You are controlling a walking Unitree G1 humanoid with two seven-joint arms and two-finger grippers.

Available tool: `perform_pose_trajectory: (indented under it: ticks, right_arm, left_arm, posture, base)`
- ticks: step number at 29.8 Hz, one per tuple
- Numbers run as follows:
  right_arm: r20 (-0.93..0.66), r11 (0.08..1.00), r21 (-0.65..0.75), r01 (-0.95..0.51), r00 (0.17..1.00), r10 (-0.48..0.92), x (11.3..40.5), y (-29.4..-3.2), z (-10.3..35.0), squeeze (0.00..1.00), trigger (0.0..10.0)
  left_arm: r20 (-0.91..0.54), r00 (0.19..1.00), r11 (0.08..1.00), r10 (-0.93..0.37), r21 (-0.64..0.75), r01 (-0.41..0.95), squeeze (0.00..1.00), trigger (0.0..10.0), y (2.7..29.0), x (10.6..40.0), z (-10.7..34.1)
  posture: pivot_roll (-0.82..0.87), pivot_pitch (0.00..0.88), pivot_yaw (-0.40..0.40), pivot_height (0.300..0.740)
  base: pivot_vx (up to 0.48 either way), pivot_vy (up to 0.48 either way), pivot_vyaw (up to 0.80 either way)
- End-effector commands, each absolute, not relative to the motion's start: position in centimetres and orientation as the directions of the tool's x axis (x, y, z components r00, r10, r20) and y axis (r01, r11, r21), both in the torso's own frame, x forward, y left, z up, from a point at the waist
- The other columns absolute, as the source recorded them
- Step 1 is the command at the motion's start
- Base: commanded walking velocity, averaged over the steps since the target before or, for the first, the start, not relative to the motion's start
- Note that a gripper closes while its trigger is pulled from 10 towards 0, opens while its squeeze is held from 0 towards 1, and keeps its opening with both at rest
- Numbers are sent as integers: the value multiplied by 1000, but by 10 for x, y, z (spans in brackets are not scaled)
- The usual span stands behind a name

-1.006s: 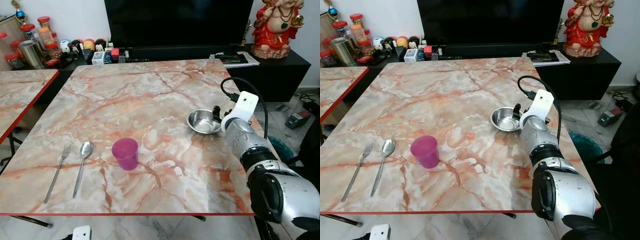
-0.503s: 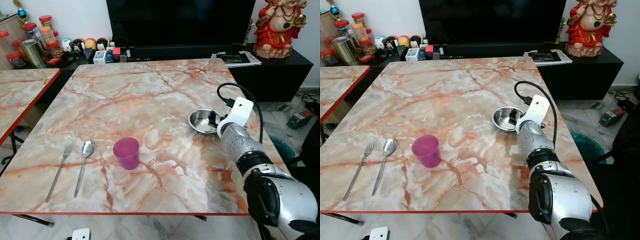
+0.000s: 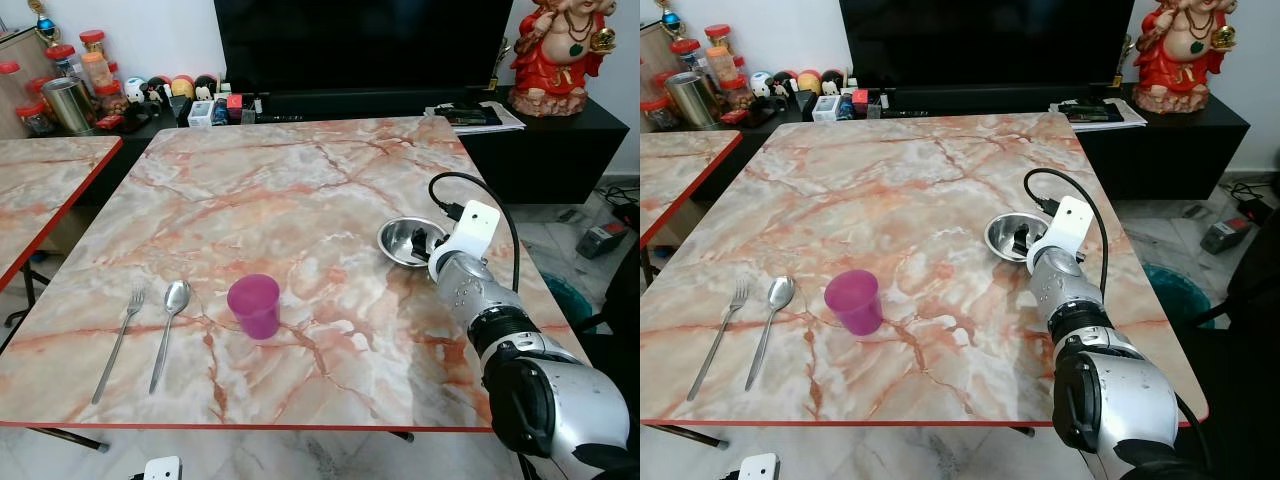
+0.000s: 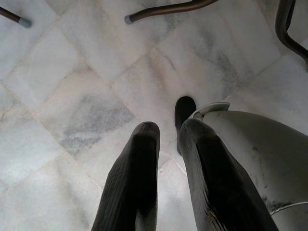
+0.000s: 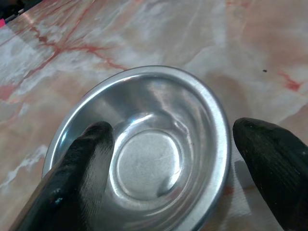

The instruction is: Setting the table

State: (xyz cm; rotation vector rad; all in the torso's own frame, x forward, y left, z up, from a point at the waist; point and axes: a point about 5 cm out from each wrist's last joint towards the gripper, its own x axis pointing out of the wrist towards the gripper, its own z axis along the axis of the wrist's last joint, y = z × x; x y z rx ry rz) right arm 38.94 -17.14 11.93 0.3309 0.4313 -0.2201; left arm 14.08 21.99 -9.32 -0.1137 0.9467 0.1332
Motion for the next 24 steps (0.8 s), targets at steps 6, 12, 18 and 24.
perform_pose_trajectory:
  ticks: [6,12,18,24]
  right_arm:
    - [-456,916,273,293,878,-145,386,-169,112,0,10000]
    - [-453,914,277,297,879,-148,386,-169,112,0,10000]
    - [-411,898,330,290,901,-140,388,-167,116,0,3608]
    - [-395,891,350,289,908,-139,389,-166,118,0,0]
  left_arm:
    - [-811,581,988,72,-24,-156,0,10000,226,141,-92]
    - [-811,580,988,71,-22,-152,0,10000,226,140,-92]
    - [-811,580,989,71,-18,-145,0,10000,227,138,-92]
    - [-811,581,990,68,-18,-141,0,10000,226,137,-93]
  posture:
    - [44,32,48,728]
    - [46,35,49,728]
    - [49,39,49,728]
    - [48,45,51,728]
  base:
    - [0,0,0]
    - [0,0,0]
    - [0,0,0]
    - [0,0,0]
